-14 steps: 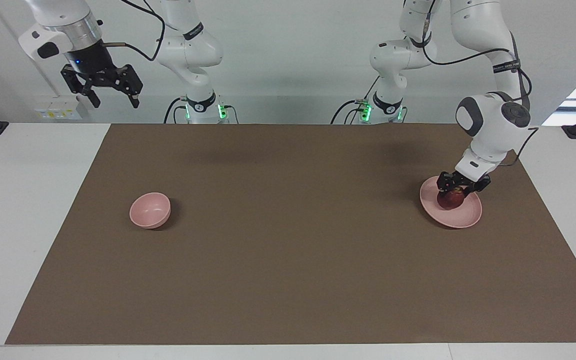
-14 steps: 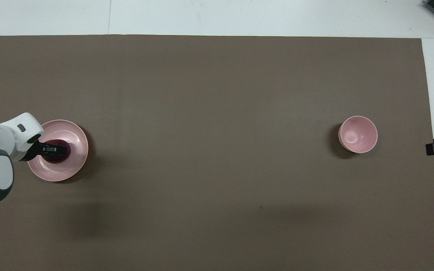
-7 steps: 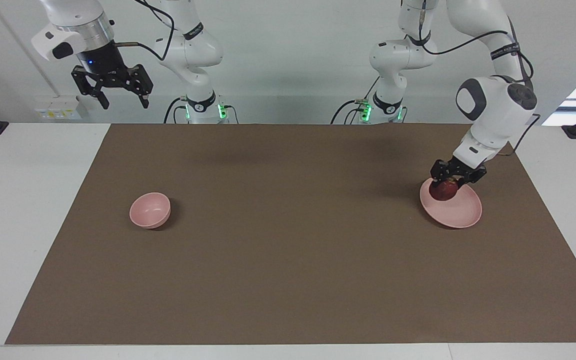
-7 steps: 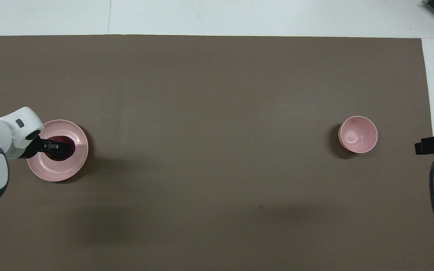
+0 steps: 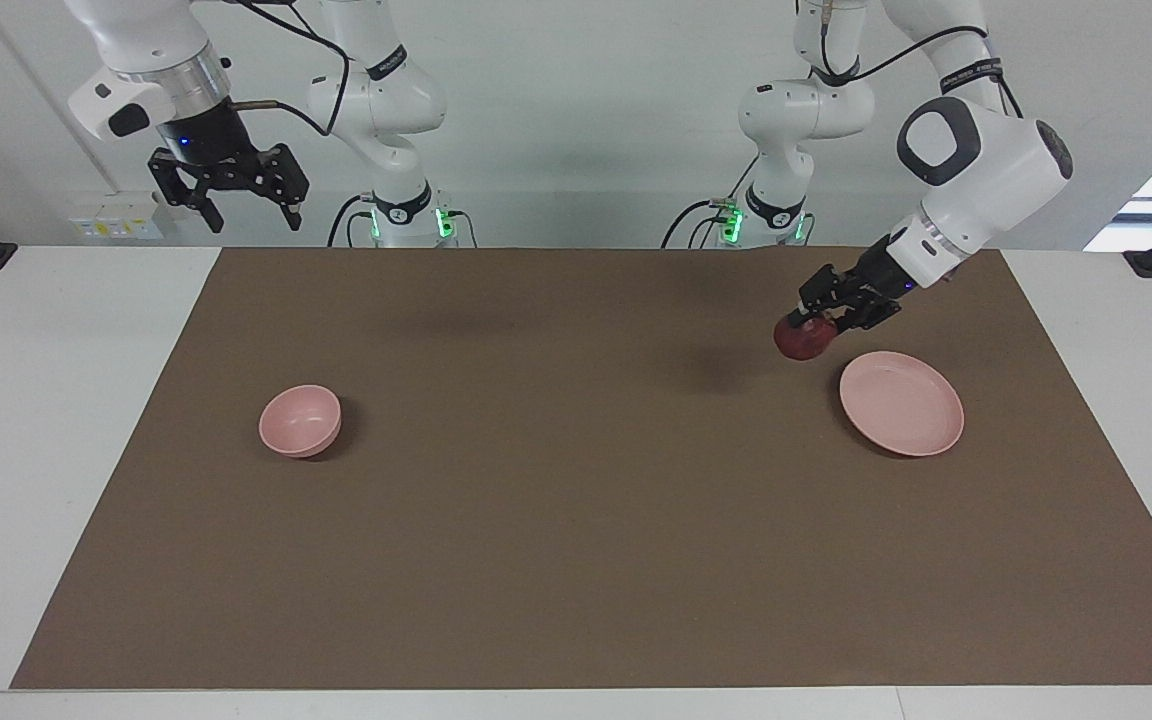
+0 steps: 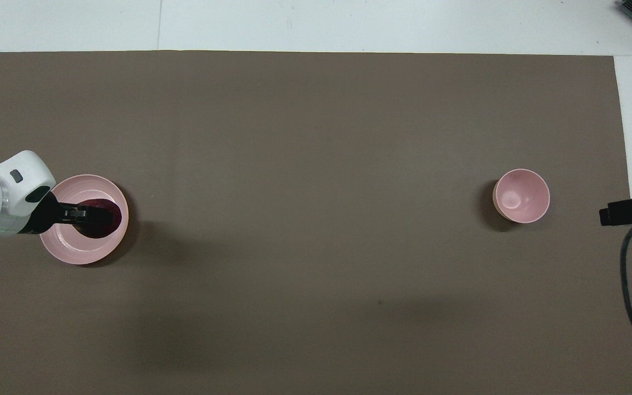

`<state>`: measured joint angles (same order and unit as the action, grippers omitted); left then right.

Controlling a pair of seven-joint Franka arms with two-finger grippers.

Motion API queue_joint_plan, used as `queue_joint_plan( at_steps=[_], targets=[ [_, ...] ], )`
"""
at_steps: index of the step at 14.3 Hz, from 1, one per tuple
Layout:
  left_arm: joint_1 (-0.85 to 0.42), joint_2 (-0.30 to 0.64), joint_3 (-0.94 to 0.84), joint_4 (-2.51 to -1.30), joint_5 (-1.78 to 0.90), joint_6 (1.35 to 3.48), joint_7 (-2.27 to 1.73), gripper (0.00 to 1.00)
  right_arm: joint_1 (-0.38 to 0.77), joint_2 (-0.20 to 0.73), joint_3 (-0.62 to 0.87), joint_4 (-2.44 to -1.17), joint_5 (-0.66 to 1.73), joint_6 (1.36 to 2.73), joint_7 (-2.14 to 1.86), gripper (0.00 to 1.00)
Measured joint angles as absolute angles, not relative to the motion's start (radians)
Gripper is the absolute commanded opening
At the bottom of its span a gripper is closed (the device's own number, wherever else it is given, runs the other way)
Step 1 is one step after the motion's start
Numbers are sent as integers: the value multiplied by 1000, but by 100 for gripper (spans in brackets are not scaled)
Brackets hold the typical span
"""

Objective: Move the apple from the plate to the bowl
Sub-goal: 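Lift the apple with the left gripper while the right gripper approaches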

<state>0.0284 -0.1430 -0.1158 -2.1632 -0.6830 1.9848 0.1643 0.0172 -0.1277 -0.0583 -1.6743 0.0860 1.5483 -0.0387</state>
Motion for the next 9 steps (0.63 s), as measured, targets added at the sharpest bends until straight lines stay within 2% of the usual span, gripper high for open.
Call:
queue_joint_plan(
  at_steps=[4, 9],
  targets=[
    [27, -149, -223, -2161, -958, 2014, 88, 0, 19, -94, -57, -1739, 243, 1603, 62, 100],
    [27, -167, -394, -2162, -1272, 2220, 69, 0, 63, -2, -54, -1757, 433, 1671, 285, 100]
  ],
)
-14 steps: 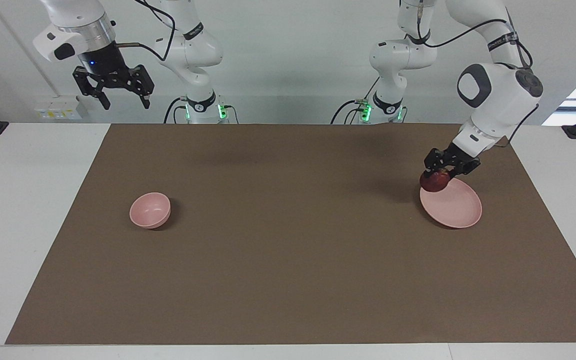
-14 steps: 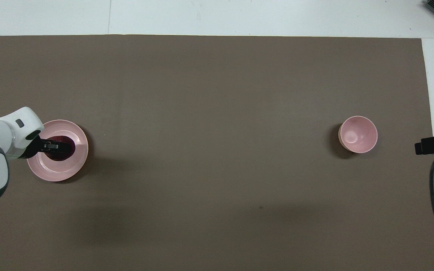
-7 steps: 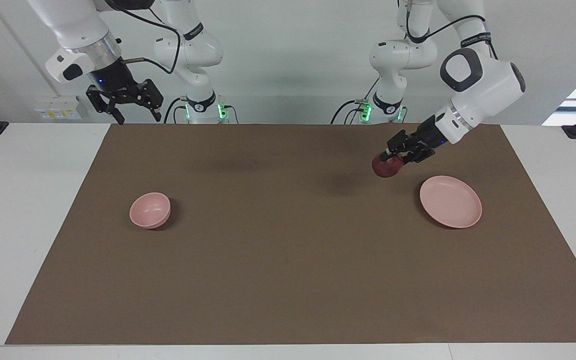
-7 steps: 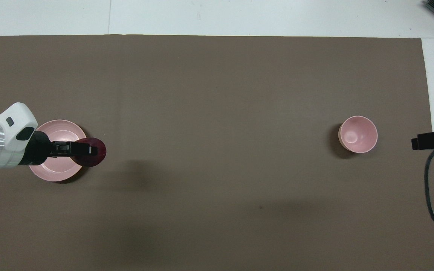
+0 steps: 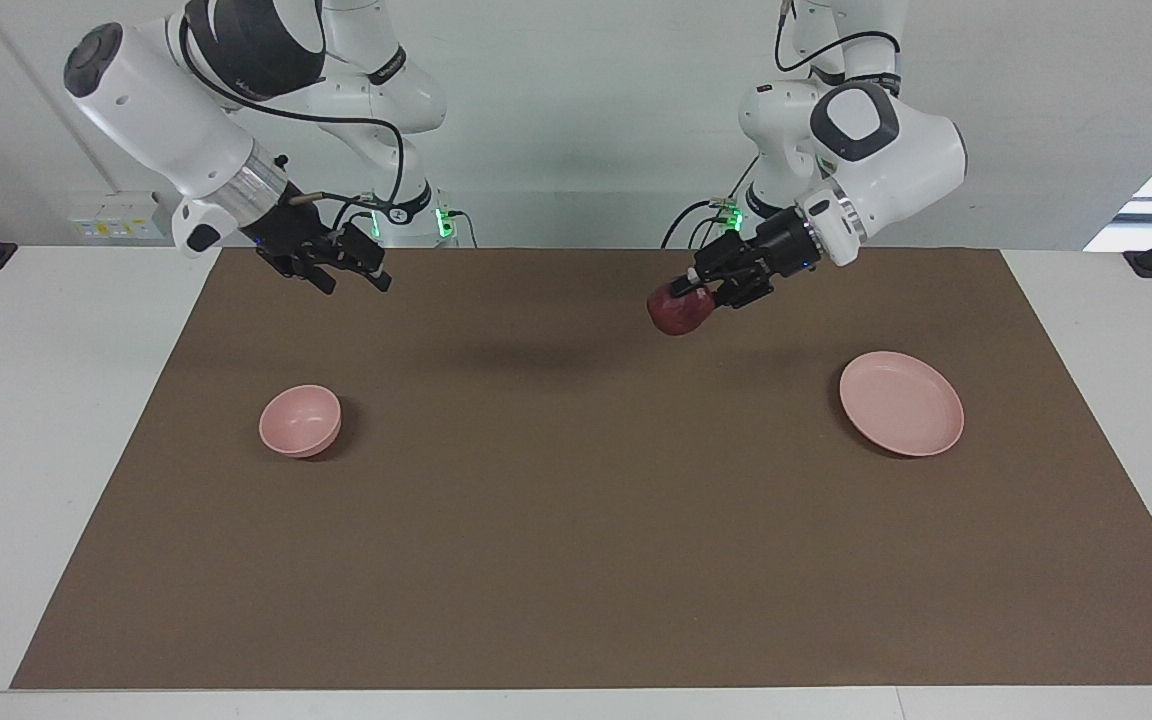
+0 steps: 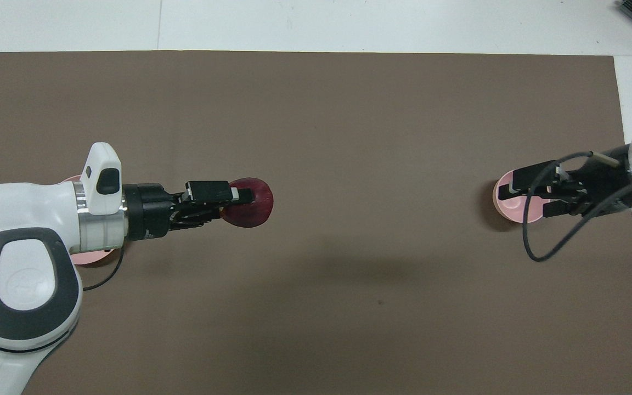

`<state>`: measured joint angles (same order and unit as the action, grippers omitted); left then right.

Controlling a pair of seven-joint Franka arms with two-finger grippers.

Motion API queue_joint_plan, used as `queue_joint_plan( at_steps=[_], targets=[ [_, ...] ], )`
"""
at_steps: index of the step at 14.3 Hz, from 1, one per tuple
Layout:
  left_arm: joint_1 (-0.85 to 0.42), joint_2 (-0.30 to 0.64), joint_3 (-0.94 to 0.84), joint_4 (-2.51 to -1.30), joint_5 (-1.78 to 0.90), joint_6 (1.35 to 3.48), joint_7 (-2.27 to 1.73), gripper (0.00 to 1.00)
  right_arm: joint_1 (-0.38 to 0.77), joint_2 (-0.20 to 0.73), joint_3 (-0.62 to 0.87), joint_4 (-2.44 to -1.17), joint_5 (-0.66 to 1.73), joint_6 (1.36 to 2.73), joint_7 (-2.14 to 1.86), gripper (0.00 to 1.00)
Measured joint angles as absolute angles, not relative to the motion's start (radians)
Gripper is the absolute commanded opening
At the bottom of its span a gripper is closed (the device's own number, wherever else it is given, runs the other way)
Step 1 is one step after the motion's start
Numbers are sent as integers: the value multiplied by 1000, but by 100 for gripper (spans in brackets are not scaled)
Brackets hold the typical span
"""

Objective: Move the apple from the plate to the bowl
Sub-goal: 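Lift the apple with the left gripper while the right gripper approaches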

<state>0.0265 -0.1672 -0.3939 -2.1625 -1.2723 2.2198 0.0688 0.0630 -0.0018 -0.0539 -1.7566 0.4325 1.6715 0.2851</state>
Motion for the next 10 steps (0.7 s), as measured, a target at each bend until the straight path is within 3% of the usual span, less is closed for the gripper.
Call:
queue_joint_plan(
  at_steps=[4, 10],
  targets=[
    [26, -178, -580, -2164, -1509, 2499, 64, 0, 153, 38, -51, -1757, 602, 1756, 531, 100],
    [27, -185, -720, -2161, -1632, 2709, 60, 0, 150, 84, -57, -1757, 909, 1766, 740, 100]
  ],
)
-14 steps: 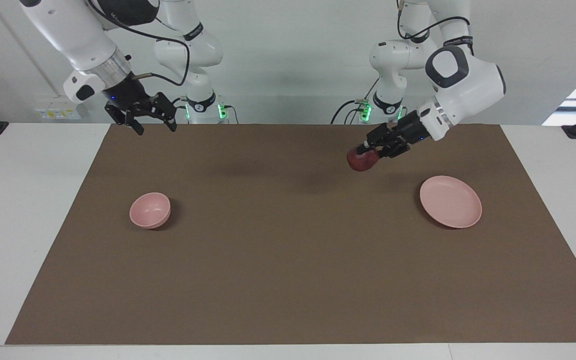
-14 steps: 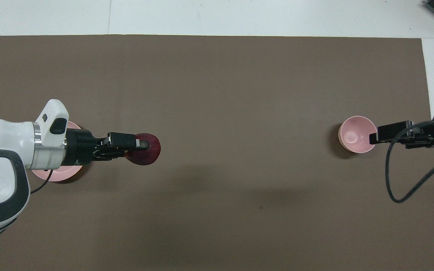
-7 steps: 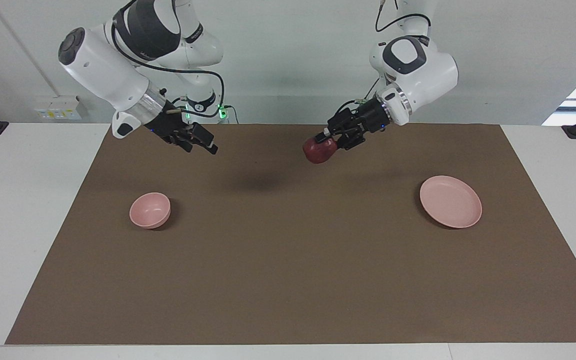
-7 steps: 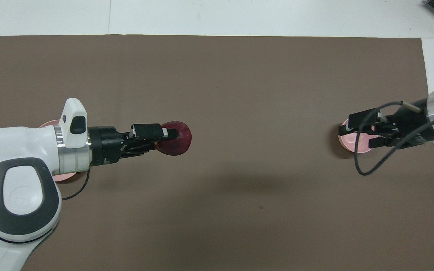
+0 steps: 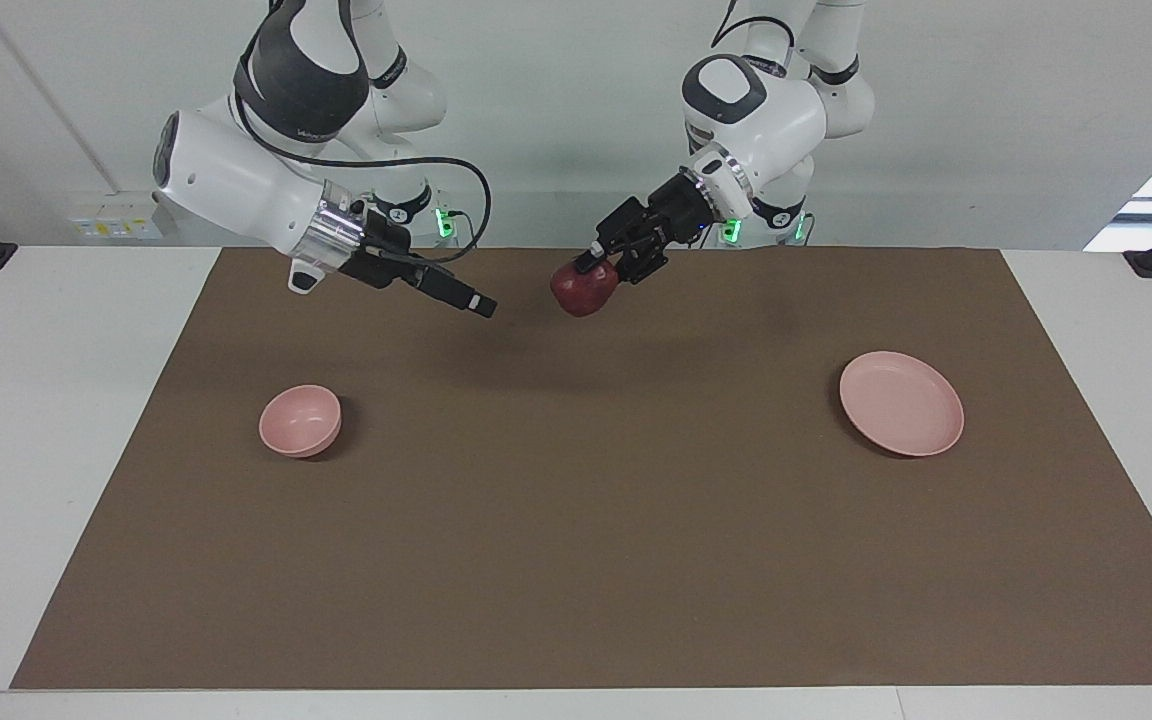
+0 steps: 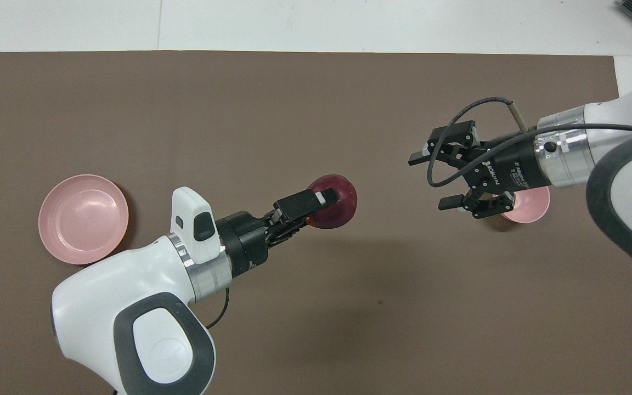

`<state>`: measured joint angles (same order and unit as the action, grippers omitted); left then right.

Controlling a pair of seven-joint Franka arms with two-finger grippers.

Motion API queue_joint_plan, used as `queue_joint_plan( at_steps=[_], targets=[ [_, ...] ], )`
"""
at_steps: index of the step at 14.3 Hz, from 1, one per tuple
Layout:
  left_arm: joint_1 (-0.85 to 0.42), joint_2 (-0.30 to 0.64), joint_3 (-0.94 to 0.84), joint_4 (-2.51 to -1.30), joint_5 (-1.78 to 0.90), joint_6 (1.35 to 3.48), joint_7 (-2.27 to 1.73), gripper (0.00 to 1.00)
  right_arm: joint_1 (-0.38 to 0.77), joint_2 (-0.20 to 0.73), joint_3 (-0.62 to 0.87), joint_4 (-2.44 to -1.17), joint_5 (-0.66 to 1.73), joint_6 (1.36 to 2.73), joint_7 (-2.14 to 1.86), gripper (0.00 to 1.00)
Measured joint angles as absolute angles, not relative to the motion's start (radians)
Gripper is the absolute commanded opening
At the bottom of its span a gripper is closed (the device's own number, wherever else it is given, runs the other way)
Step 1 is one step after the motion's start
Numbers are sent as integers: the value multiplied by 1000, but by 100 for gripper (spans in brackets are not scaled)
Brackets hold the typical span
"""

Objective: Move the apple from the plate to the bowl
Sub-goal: 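Lift the apple with the left gripper while the right gripper approaches, then close the right gripper on the apple held by the left gripper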

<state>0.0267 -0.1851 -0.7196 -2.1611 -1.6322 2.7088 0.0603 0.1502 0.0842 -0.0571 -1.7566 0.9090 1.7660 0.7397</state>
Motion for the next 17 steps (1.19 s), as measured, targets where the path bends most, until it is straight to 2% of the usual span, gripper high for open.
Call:
queue_joint_plan(
  at_steps=[3, 7, 17],
  targets=[
    [29, -185, -759, -2139, -1638, 2770, 58, 0, 154, 110, -55, -1757, 970, 1760, 780, 100],
    [33, -185, -766, -2132, -1638, 2775, 58, 0, 219, 135, -50, -1757, 980, 1731, 788, 100],
    [34, -186, -775, -2132, -1638, 2790, 58, 0, 219, 135, -54, -1751, 1005, 1684, 789, 100]
  ],
)
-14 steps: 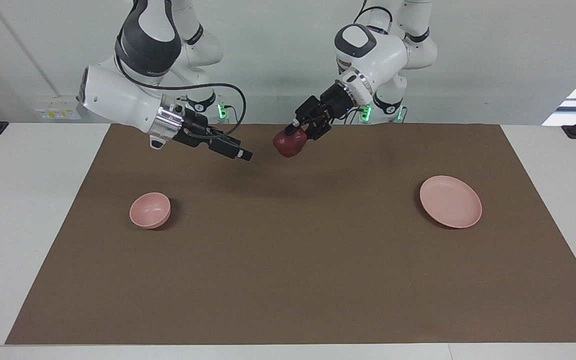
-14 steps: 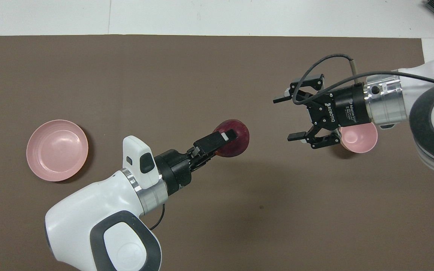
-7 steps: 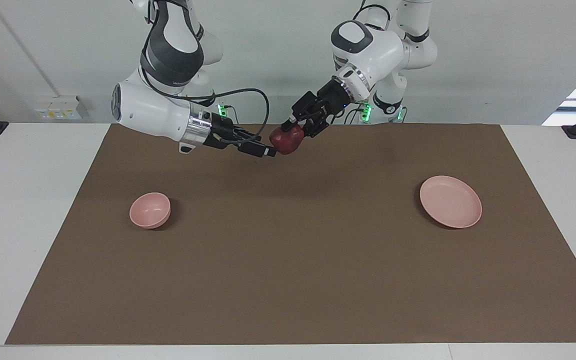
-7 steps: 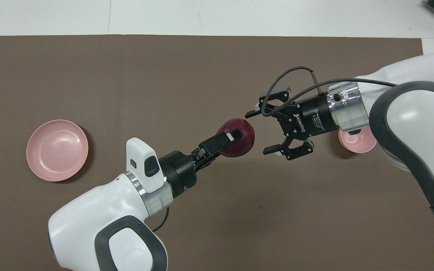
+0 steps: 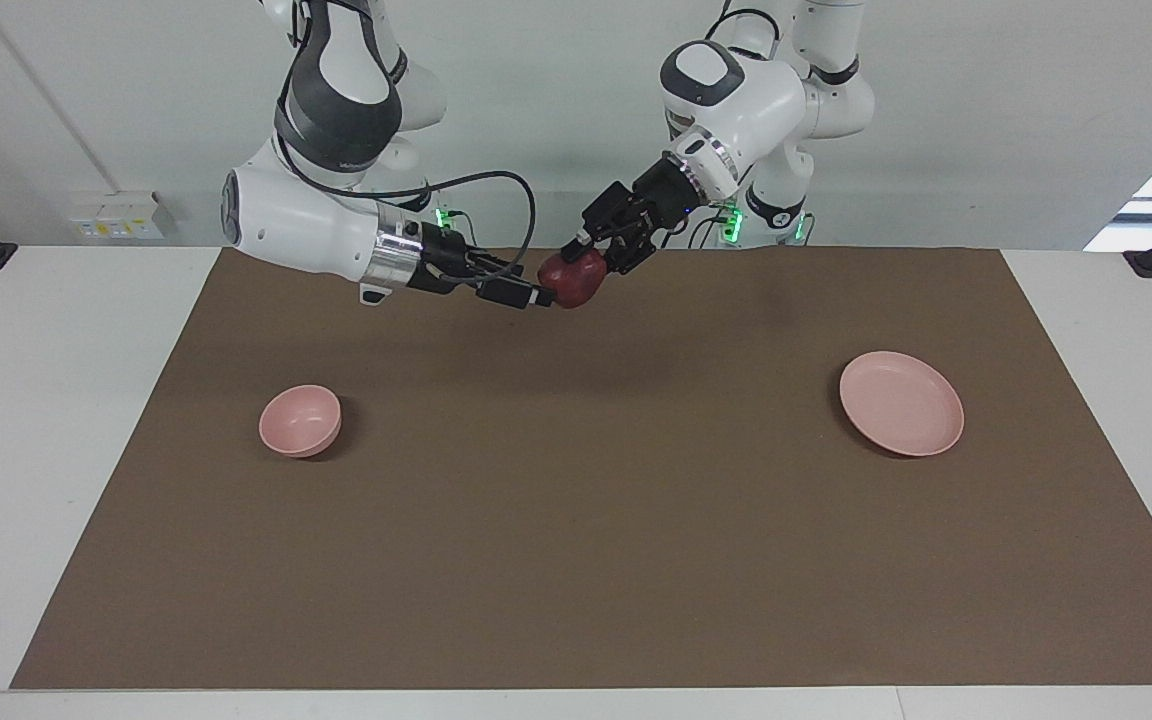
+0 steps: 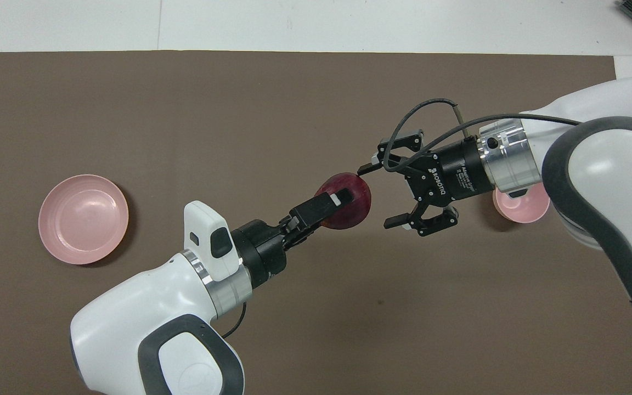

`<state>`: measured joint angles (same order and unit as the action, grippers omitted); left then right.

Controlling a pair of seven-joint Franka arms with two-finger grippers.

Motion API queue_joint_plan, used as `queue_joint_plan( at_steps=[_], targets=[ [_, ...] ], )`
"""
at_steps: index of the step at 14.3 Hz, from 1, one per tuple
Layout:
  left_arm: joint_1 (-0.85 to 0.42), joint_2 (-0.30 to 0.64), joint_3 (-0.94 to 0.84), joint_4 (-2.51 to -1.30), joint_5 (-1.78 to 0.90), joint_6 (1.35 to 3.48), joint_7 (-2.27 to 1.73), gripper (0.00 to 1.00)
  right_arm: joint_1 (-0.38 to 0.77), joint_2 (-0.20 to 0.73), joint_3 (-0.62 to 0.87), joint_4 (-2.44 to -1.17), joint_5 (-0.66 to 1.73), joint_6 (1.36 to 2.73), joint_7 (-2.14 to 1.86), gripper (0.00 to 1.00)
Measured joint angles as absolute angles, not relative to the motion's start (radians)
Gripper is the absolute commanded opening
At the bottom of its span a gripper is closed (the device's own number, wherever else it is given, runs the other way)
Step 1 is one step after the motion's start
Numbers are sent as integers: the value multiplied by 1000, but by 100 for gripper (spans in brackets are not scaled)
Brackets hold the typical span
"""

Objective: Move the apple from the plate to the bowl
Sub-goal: 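Close the right gripper on the apple held by the left gripper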

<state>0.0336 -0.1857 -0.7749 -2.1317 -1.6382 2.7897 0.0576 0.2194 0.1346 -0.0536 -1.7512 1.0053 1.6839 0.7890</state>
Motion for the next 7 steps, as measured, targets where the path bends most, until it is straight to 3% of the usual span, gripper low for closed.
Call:
queue_joint_plan(
  at_steps=[7],
  targets=[
    [34, -186, -785, -2131, -1638, 2799, 58, 0, 277, 134, -50, -1747, 1037, 1710, 791, 100]
  ],
)
